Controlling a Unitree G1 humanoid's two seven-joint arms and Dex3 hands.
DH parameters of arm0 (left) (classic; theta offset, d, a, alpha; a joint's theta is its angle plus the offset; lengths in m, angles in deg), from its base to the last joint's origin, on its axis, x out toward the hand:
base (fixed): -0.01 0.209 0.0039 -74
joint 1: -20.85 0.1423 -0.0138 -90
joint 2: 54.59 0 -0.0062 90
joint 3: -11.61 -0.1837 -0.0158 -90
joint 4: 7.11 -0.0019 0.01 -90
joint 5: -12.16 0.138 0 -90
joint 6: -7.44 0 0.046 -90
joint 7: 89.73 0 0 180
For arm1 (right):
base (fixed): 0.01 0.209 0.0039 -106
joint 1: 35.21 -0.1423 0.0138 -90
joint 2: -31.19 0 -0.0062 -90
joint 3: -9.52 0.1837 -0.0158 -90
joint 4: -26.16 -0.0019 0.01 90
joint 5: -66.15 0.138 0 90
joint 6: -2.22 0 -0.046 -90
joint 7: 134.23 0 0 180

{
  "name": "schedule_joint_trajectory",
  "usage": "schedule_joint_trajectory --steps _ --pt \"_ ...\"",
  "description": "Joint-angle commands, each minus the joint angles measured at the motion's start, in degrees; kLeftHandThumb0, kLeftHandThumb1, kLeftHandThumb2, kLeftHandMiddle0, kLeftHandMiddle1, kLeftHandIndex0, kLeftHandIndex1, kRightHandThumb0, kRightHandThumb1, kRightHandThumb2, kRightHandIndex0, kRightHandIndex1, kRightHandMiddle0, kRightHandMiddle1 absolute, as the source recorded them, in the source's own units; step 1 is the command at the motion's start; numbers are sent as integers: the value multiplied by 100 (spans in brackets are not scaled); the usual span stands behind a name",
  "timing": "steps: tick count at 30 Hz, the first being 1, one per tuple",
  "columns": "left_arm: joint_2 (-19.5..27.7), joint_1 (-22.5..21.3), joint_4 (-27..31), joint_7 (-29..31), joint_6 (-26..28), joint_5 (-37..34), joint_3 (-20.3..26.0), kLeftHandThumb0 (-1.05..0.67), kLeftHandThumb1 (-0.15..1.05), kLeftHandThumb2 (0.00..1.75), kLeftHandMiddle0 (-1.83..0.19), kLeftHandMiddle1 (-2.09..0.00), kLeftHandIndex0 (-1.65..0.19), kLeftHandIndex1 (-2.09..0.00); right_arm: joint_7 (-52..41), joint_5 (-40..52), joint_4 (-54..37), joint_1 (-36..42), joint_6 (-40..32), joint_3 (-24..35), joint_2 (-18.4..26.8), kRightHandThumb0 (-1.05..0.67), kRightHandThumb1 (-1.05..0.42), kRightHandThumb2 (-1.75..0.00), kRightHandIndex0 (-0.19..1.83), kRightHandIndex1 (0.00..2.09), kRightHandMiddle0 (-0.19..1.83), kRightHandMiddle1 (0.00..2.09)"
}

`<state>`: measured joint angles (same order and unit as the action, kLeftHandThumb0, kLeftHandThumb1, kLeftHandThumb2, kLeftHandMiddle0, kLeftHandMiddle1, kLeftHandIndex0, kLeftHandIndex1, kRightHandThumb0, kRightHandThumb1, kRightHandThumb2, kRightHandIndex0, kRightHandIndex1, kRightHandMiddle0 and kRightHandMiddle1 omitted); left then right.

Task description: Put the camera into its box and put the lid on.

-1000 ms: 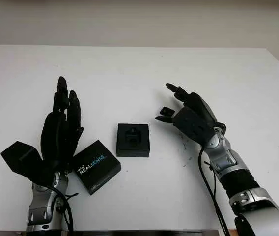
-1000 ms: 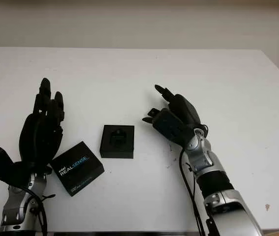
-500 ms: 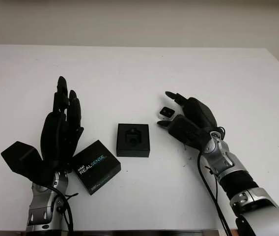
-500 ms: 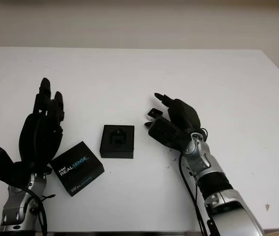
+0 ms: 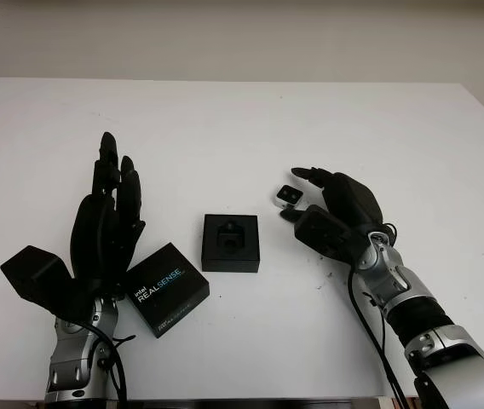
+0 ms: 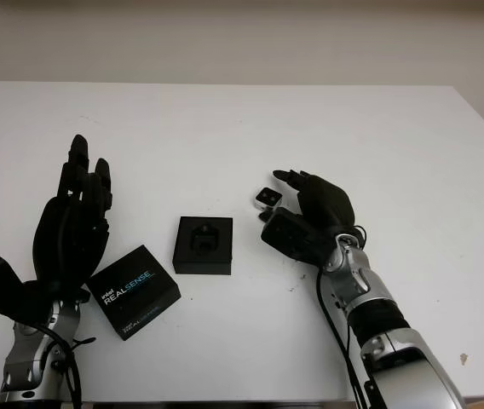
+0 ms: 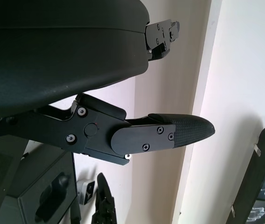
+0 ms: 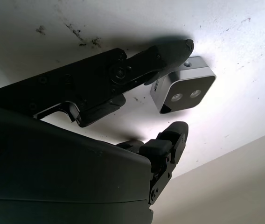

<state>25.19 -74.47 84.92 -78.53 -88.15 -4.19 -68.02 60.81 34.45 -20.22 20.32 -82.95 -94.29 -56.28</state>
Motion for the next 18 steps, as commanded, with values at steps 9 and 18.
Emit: schedule_joint_trajectory --steps 9,18 --pt "28 42 60 -3 -54 66 16 -68 105 46 19 0 19 0 -222 223 125 -14 157 -12 -17 -58 -90 -6 35 11 35 71" --pt "16 57 96 -42 -16 79 25 -68 105 42 19 0 19 0 -294 288 111 58 167 -53 -72 -45 -94 -6 42 13 49 90"
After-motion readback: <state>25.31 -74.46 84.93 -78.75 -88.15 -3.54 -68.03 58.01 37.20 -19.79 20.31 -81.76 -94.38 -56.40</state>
